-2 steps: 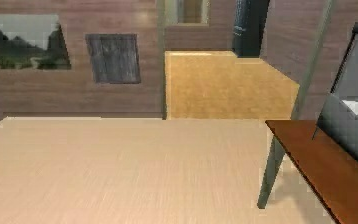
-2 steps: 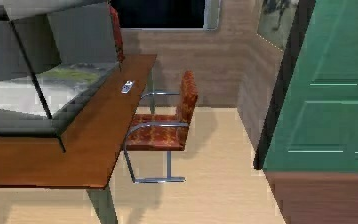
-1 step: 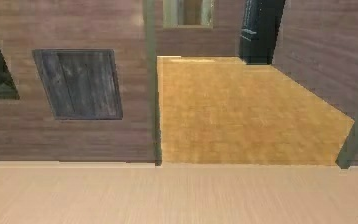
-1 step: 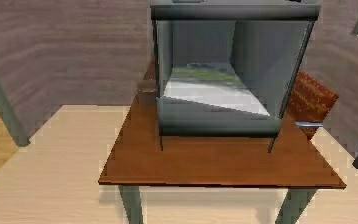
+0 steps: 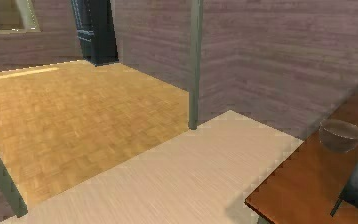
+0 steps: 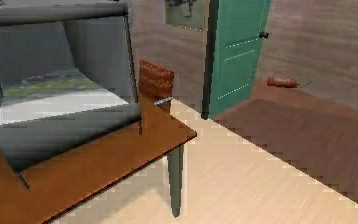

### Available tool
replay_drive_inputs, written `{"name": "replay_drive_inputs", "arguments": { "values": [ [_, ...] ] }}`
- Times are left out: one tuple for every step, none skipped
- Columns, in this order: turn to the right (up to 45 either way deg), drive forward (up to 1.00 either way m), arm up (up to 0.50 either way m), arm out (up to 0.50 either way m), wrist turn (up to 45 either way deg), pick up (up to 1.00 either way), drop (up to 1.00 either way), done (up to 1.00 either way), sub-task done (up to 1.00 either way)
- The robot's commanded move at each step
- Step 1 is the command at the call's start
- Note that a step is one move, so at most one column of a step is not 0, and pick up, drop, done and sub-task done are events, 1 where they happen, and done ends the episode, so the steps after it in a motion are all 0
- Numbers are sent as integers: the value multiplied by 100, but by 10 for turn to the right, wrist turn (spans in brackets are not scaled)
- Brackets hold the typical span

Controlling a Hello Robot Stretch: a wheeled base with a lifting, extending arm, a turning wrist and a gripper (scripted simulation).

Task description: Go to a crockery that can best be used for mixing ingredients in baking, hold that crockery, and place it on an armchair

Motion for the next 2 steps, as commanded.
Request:
{"name": "replay_drive_inputs", "arguments": {
  "values": [
    [0,50,0,0,0,0,0,0,0],
    [30,0,0,0,0,0,0,0,0]
  ]
}}
